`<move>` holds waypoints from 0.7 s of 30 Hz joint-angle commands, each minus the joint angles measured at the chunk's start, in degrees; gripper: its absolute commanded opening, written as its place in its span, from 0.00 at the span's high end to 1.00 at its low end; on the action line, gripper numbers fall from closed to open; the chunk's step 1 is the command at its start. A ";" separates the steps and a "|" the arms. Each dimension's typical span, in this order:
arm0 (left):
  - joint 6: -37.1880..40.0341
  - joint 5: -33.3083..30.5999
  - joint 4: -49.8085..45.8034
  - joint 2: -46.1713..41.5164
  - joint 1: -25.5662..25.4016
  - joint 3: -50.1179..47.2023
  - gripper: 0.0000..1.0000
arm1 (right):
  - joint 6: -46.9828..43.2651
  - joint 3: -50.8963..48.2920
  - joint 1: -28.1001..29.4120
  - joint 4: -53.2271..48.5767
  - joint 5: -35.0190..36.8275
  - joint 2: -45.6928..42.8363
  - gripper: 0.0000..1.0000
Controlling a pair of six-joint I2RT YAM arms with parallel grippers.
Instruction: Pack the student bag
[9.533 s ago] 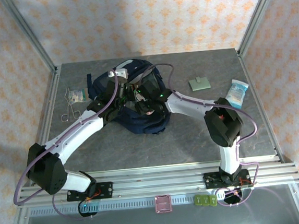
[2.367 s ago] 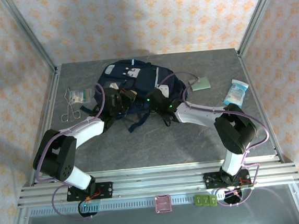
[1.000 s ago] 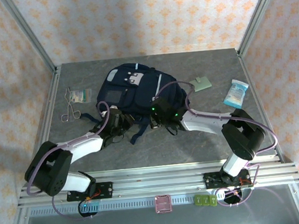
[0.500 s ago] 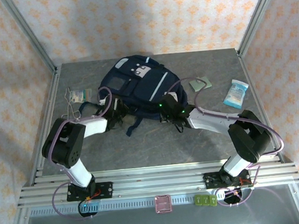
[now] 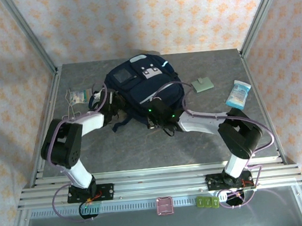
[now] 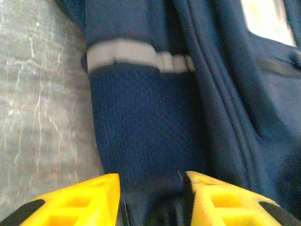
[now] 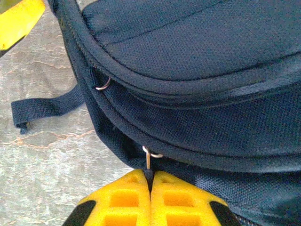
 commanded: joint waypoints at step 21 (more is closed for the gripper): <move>-11.80 7.67 23.19 0.89 -12.09 -9.23 0.68 | 1.07 -0.66 0.75 7.13 -4.25 0.96 1.00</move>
